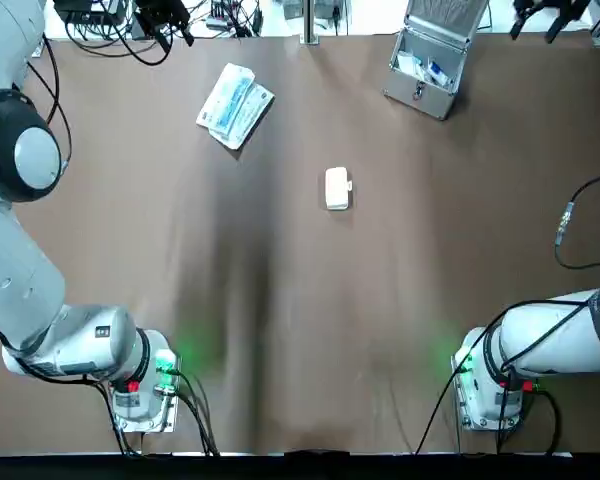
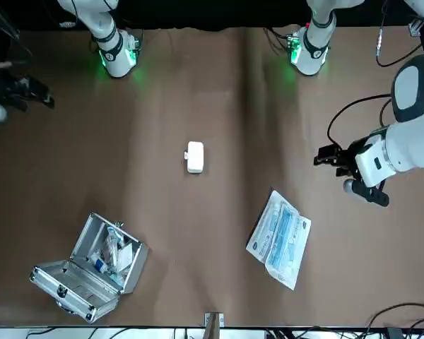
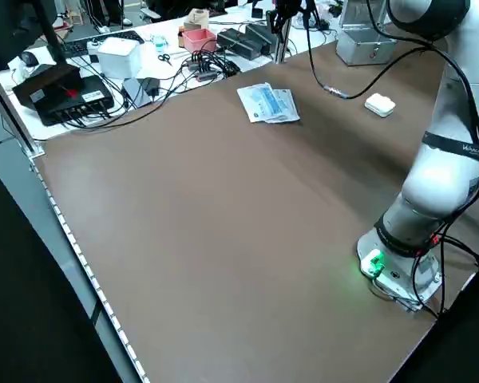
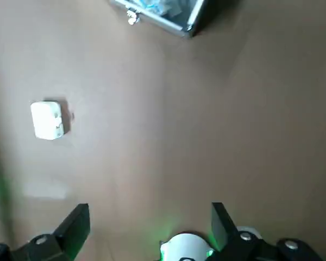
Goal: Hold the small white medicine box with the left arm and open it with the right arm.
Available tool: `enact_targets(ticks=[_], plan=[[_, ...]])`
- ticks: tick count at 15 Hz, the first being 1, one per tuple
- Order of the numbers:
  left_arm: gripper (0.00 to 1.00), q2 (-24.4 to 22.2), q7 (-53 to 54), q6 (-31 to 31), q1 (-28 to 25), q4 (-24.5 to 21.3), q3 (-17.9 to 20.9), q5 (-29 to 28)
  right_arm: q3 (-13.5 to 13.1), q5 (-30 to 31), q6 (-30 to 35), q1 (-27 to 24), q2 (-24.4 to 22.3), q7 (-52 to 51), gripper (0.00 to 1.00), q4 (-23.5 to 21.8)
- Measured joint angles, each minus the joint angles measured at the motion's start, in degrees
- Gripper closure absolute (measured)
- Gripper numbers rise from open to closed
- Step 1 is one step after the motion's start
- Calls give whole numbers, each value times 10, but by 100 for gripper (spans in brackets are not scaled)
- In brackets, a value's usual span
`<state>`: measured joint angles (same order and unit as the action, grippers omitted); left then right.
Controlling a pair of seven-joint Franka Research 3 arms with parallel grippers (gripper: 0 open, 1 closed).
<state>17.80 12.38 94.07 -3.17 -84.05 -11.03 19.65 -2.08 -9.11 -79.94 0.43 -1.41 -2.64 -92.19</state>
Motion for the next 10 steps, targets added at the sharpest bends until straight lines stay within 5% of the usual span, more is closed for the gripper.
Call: enact_targets(ticks=[10], plan=[[0,75,300,27,-25,1,1,179,-1,-131,-54,25,98,0,1,-50]])
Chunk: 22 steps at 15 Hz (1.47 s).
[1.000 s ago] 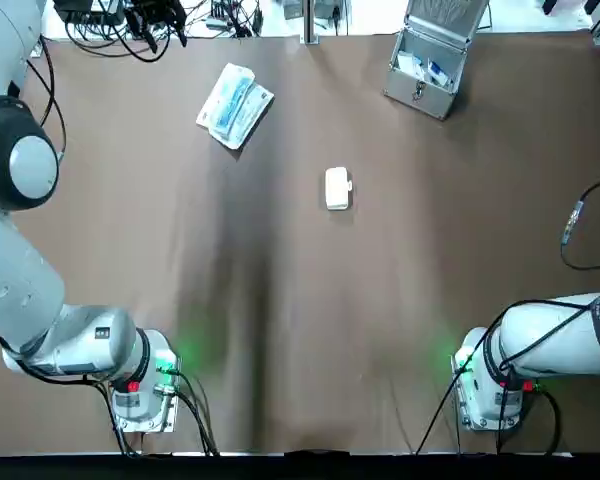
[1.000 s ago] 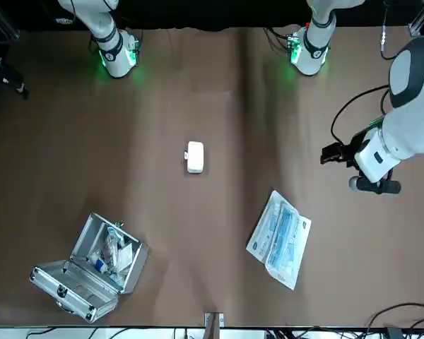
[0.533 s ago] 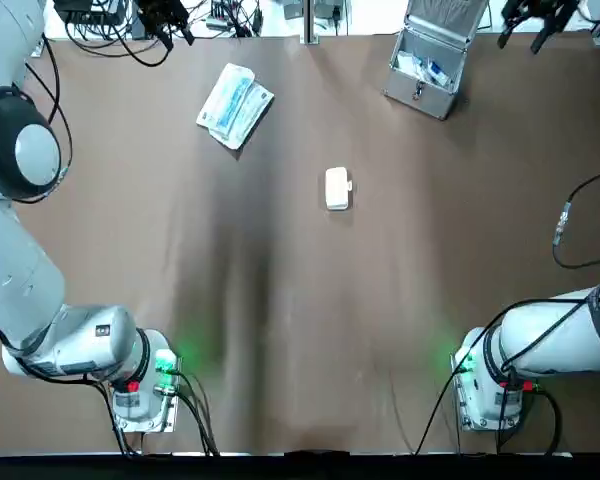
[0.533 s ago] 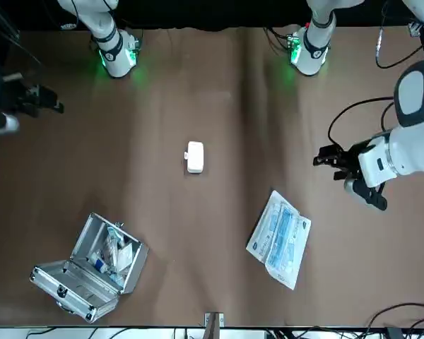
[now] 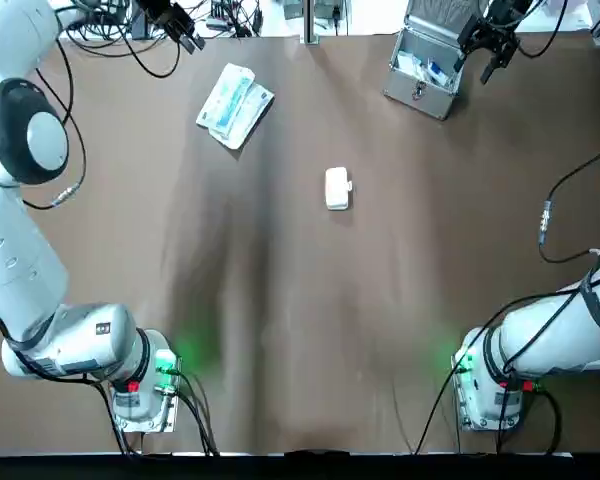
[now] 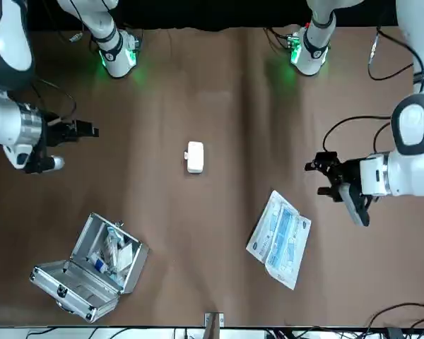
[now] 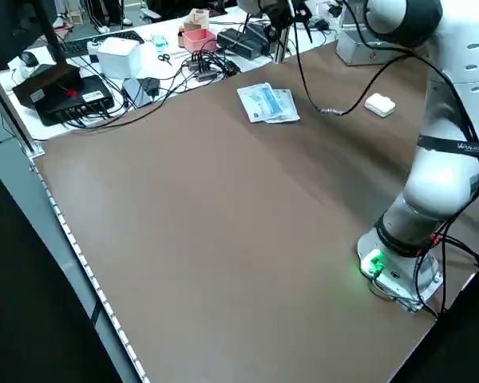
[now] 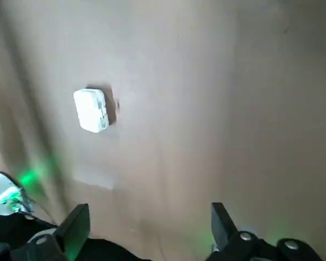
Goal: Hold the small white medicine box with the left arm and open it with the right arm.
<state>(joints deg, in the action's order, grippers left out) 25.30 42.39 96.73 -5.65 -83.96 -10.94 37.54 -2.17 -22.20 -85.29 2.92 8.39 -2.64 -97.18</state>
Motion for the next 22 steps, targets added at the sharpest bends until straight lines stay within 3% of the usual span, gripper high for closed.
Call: enact_targets(ticks=[6,10,12,20,22], plan=[[0,53,182,34,0,1,-4,90,-1,-47,-20,-16,28,-8,1,-24],[0,81,271,48,6,0,-9,141,-2,-71,-73,-24,31,-19,8,-77],[0,111,351,49,6,0,-18,178,-1,-91,-106,-23,31,-21,20,-116],[0,176,641,48,8,-34,-54,244,1,-137,-197,14,12,-22,98,-209],[0,189,707,43,9,-47,-68,245,1,-143,-219,26,7,-22,99,-230]])
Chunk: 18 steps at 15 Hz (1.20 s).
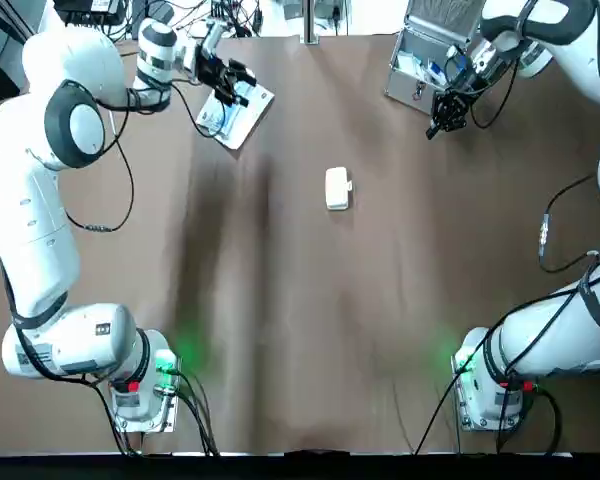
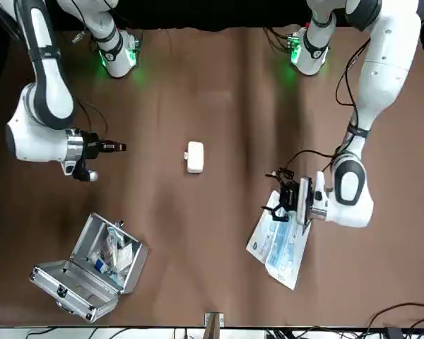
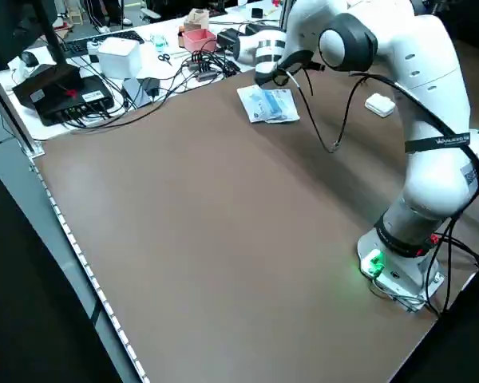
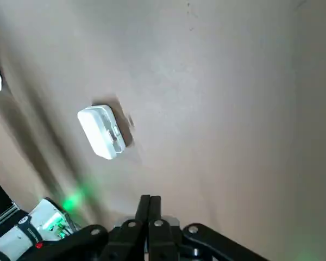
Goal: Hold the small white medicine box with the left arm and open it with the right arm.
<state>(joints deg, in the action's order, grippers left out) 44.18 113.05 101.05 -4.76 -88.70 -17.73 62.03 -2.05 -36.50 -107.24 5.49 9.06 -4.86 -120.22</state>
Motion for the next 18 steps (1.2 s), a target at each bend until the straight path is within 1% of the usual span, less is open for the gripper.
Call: enact_targets(ticks=[2,5,8,10,13,14,15,18], plan=[[0,13,53,-14,2,-12,-10,0,0,-5,-19,11,-1,0,99,-16],[0,27,124,-28,10,-35,-16,0,0,-6,-41,24,-1,0,99,-31],[0,38,149,-23,30,-45,-16,0,0,-17,-74,34,-1,0,99,-52],[0,46,150,-4,47,-45,-16,0,1,-35,-92,42,-1,-4,99,-68],[0,62,155,28,74,-45,-17,12,1,-52,-99,54,0,-9,99,-80],[0,69,162,51,83,-45,-17,25,1,-53,-101,59,2,-9,99,-83],[0,80,191,89,103,-40,-17,68,1,-63,-104,70,10,-9,99,-86],[0,89,217,138,139,-34,-17,106,1,-76,-107,87,25,-10,99,-86]])
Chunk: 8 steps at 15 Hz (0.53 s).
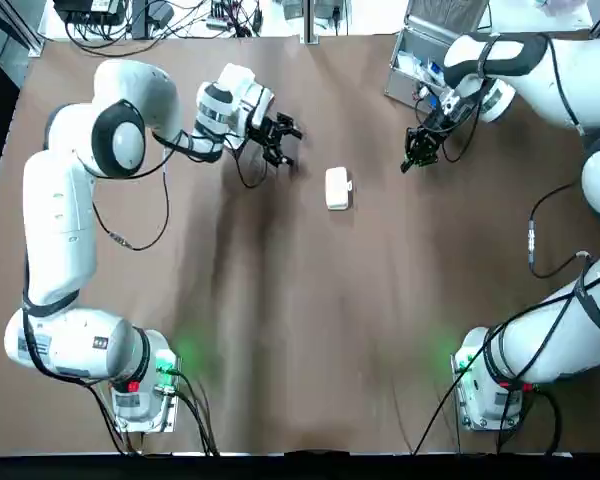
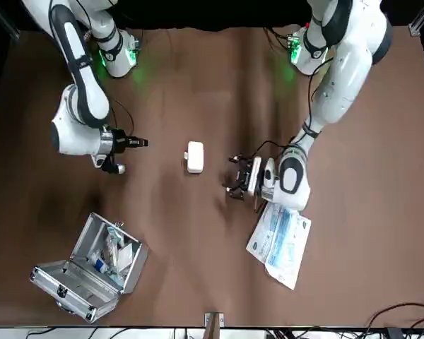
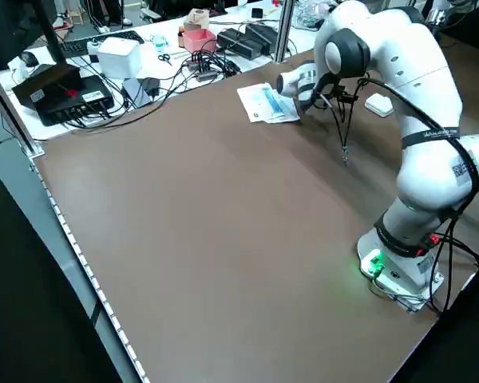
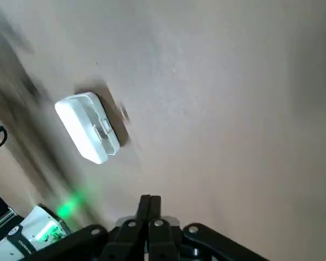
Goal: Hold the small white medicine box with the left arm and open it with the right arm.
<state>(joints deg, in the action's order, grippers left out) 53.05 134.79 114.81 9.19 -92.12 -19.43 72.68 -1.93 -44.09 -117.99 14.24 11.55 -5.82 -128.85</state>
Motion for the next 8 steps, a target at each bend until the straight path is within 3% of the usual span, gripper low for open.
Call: enact_targets(ticks=[3,8], plan=[[0,18,31,35,40,11,0,35,0,-3,-16,24,8,0,99,0],[1,57,67,72,75,40,0,41,1,-43,-78,84,41,0,99,-3]])
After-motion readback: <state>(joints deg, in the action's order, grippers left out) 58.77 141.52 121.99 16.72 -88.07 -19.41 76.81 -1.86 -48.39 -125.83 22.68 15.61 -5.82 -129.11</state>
